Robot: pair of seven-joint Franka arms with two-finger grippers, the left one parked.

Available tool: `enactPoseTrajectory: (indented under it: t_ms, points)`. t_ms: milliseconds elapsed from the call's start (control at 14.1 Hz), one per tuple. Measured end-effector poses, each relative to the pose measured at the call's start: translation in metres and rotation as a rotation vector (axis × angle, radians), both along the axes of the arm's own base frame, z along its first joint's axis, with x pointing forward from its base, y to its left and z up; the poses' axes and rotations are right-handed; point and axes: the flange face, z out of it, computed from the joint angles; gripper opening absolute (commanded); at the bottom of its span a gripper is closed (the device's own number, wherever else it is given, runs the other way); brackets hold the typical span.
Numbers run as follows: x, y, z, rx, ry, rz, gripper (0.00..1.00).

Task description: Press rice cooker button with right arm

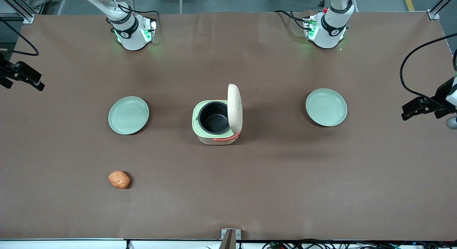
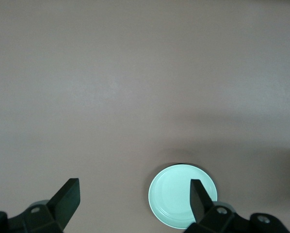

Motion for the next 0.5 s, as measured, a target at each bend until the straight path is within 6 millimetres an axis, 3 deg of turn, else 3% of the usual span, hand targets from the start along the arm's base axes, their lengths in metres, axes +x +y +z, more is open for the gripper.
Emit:
enactPoseTrajectory:
  t_ms: [496]
  points:
    - [0.0001,0.0042,-0.0001,-0.001,0.002,0.007,1.00]
